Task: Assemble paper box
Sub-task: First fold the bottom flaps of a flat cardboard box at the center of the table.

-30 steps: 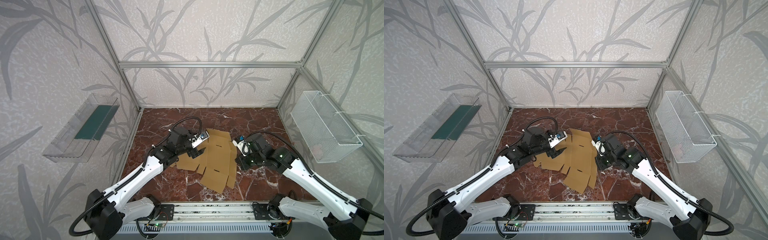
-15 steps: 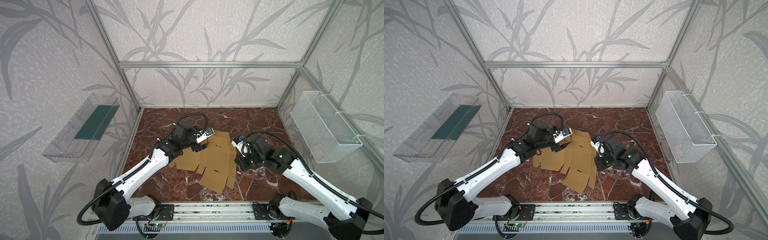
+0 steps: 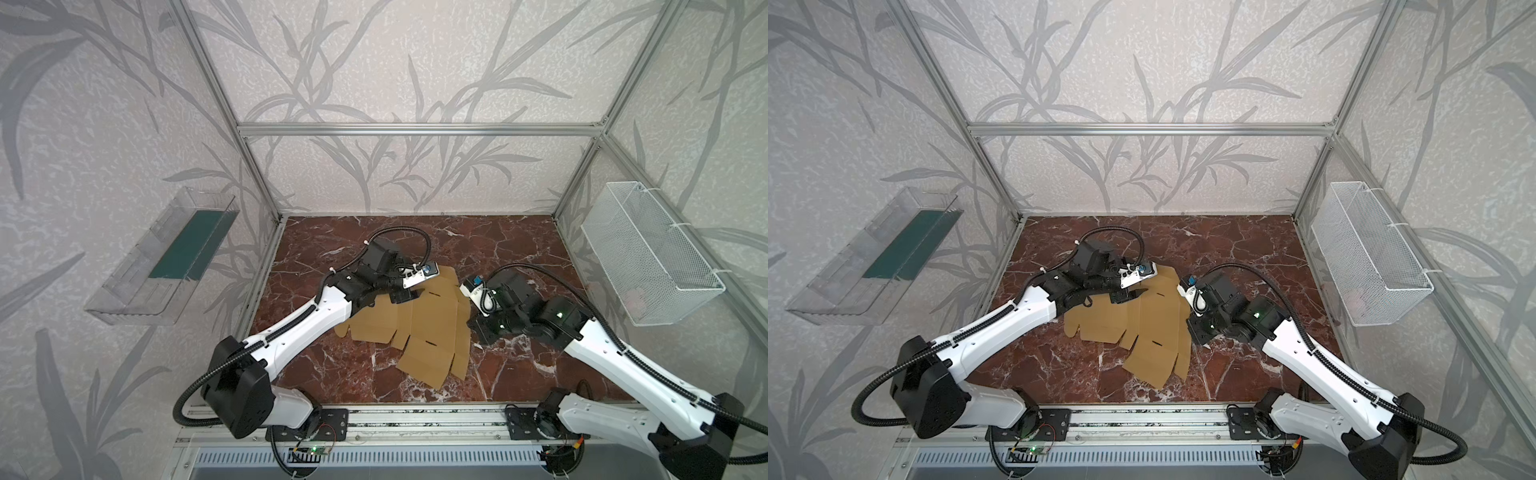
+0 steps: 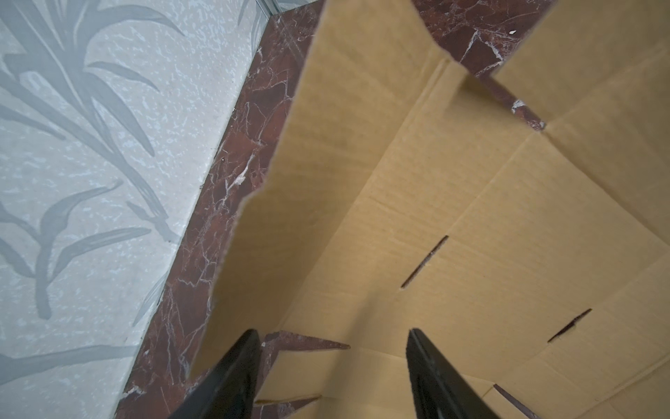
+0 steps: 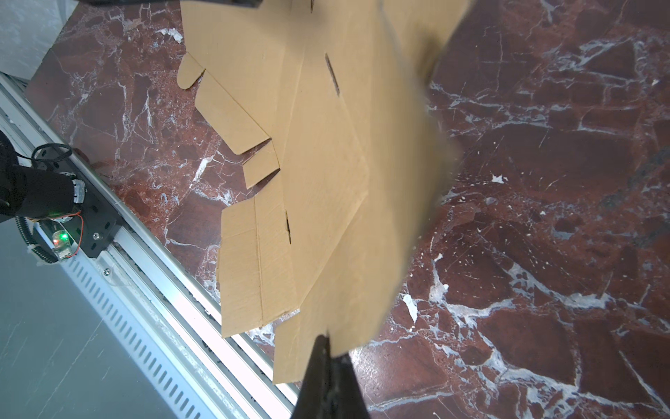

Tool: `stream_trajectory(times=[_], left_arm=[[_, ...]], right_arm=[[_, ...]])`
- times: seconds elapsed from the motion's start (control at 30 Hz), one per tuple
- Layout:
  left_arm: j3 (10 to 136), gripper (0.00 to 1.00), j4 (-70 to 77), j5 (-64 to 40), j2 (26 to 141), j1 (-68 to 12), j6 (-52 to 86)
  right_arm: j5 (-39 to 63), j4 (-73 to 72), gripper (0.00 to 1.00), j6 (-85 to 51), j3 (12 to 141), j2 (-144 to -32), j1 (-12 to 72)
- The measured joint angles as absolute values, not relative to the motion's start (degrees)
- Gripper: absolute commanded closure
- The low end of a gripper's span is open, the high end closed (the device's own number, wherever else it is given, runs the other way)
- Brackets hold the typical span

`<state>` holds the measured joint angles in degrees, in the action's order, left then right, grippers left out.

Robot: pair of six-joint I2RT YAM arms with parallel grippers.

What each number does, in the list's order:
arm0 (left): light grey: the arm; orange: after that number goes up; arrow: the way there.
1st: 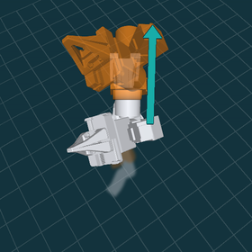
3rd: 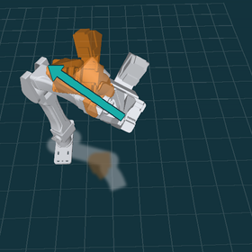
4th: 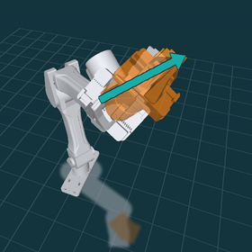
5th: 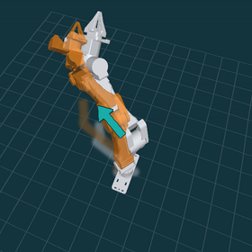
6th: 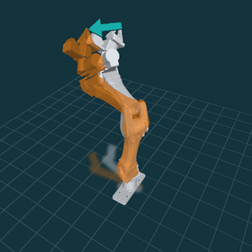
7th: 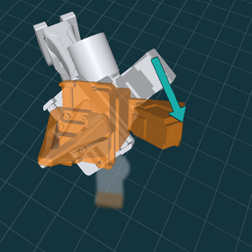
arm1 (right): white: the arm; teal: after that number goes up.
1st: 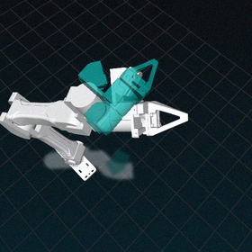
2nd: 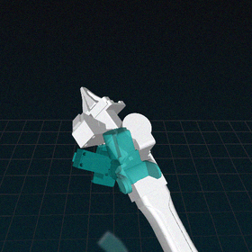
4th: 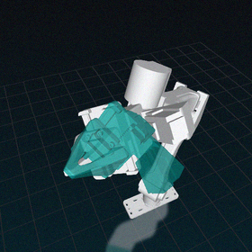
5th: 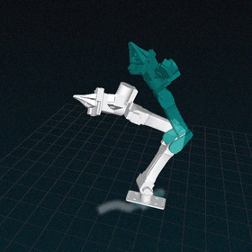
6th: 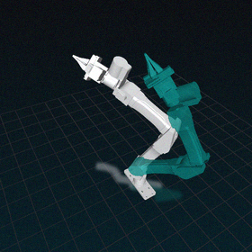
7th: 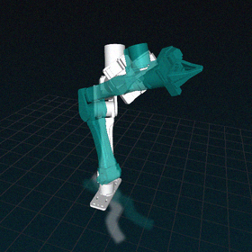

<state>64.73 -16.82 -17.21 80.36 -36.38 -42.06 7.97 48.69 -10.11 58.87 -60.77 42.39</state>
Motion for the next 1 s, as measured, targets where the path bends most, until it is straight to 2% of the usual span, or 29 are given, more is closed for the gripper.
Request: stream_trajectory(times=[0.37, 1.0], left_arm=[[61.12, 0.32, -7.33, -14.24, 77.03, -36.38, -40.88], [63.18, 0.37, -12.03, -12.86, 80.42, -36.38, -45.93]], right_arm=[[7.75, 48.21, 1.0, -9.58, 58.87, -60.75, 42.65], [7.7, 48.07, 1.0, -9.23, 58.87, -60.77, 44.8]])
